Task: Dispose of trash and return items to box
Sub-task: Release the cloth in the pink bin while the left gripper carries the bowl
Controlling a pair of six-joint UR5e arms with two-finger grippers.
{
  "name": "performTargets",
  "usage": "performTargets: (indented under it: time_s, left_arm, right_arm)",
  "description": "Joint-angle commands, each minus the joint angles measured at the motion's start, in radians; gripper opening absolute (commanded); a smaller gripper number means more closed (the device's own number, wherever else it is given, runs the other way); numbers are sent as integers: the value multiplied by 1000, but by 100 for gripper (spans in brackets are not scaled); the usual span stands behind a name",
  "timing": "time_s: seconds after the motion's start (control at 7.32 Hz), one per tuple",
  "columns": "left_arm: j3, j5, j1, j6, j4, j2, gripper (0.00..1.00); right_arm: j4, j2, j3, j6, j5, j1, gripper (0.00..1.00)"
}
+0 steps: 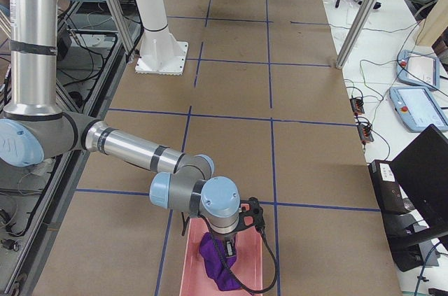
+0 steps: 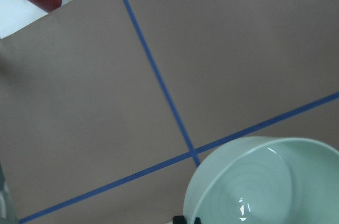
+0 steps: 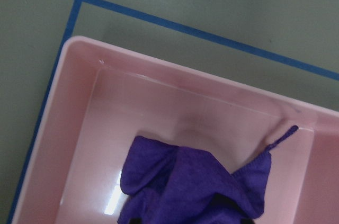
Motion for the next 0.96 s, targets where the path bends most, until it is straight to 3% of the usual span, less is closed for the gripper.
performTargets:
  time_s: [0.0,0.41,0.82]
  left_arm:
    - [81,-2,-66,32,6,66,0]
    - [245,-39,-66,29,-64,93,0]
    - [433,-31,-65,22,-306,89,0]
  right_arm:
    - [117,28,53,216,64,-66,100]
    - [124,29,136,285,65,-106,100]
    - [125,29,146,313,65,-111,100]
